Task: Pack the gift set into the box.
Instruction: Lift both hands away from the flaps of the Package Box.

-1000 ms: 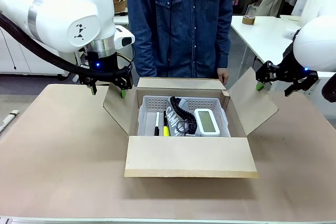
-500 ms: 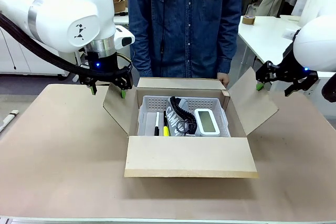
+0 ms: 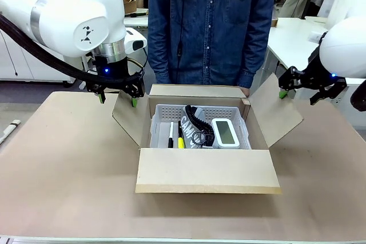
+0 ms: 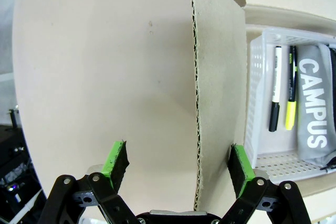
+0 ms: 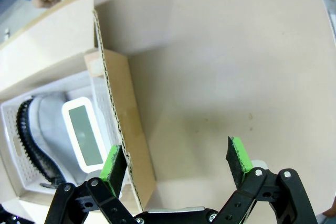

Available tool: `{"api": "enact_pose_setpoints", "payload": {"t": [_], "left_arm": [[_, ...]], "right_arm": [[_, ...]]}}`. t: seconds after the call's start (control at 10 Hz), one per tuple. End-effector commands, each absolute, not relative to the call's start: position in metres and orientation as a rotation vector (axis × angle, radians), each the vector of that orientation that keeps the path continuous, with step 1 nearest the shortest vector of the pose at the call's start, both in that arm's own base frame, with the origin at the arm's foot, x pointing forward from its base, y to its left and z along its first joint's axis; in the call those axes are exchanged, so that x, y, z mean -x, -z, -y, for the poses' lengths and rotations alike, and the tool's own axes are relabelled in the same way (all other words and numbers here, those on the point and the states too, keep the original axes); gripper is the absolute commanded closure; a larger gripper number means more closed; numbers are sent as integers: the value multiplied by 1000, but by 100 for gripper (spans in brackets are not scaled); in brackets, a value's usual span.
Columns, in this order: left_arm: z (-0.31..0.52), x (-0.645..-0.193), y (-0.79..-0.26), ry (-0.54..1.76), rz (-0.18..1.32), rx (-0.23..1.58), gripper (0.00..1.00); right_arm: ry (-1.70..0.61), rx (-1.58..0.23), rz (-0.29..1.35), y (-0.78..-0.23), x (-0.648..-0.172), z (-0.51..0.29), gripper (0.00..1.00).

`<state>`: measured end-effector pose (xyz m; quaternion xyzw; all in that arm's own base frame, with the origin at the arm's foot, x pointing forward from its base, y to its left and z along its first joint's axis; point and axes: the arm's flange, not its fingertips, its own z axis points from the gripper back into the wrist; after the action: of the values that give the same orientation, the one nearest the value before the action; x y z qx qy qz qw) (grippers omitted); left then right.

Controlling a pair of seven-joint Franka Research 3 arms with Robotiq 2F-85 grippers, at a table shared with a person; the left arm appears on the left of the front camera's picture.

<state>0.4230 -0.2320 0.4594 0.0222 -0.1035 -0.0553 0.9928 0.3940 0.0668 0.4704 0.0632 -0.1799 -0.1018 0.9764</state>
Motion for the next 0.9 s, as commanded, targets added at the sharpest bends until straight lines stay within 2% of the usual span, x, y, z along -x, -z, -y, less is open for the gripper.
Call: {"api": "enact_pose_setpoints", "payload": {"t": [0.0, 0.1, 0.3, 0.5, 0.6, 0.7, 0.8], "left_arm": [[231, -424, -460, 98, 214, -65, 0], [232, -423, -459, 111, 208, -45, 0], [245, -385, -510, 382, 155, 273, 0], [196, -354, -537, 801, 44, 776, 0], [160, -355, -533, 983, 86, 1069, 0], [139, -373, -523, 977, 113, 1238, 0], [134, -391, -512, 888, 102, 1320, 0]], "right_arm": [[228, -128, 364, -472, -395, -68, 0], [205, -127, 363, -470, -394, -67, 0], [-78, -561, 427, -534, -369, -70, 0], [-223, -1126, 315, -566, -323, -5, 0], [-105, -1291, 344, -562, -307, 28, 0], [15, -1344, 345, -549, -307, 45, 0], [83, -1330, 308, -531, -319, 45, 0]]}}
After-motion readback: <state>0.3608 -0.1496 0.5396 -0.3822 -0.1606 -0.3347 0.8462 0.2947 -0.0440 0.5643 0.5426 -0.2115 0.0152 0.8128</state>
